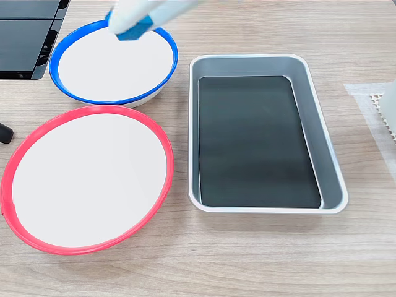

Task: Move a blue block from tray to blue dish

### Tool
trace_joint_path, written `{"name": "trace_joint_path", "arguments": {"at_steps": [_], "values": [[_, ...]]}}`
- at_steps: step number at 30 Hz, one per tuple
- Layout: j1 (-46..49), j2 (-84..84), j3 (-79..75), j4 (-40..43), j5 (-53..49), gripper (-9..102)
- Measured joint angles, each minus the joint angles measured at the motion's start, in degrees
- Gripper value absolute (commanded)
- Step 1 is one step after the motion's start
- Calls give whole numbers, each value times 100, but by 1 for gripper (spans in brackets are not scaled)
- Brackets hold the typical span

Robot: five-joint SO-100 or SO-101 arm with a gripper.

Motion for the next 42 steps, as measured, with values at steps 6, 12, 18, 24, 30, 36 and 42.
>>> {"name": "trace_joint_path", "arguments": {"at_steps": [6,12,18,24,30,36,42], "values": [[492,-1767,-782,-589,-211,0],[967,-2997,-958,-1187,-642,2],[1213,-3524,-1494,-1257,-782,23],[1195,-3524,-1652,-1564,-448,34],[976,-2602,-1283,-2109,633,24],[694,-571,-211,-3032,3261,0],[360,1749,1644,-3524,5643,0]]}}
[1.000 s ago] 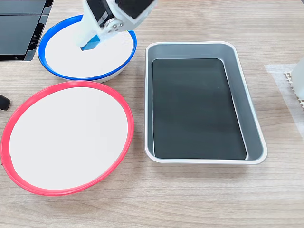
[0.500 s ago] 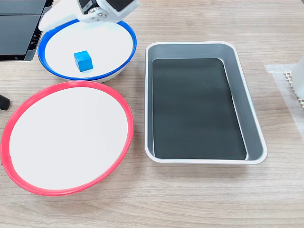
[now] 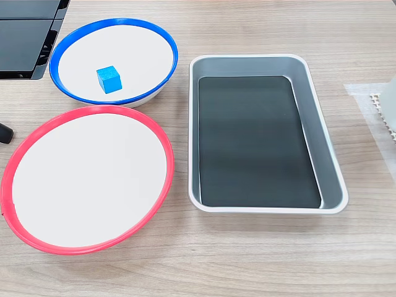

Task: Move a blue block from tray to blue dish

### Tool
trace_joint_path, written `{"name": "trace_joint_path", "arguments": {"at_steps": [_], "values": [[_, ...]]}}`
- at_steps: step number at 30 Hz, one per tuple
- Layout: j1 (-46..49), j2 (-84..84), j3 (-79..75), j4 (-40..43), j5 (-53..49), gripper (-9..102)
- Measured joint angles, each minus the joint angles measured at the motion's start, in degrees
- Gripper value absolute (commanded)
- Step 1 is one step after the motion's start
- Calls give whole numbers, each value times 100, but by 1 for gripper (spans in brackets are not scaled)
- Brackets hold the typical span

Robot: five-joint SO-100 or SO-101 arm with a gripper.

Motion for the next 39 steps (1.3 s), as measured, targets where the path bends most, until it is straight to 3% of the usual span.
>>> {"name": "trace_joint_path", "arguments": {"at_steps": [6,11,16,26,31,39], "values": [[-510,2443,2575,879,387,0],[-642,4482,4500,2065,-97,0],[-580,5678,5520,2716,-633,0],[-457,6803,5625,4500,-562,0],[-343,7066,5625,4975,-554,0],[-343,7066,5625,5045,-571,0]]}}
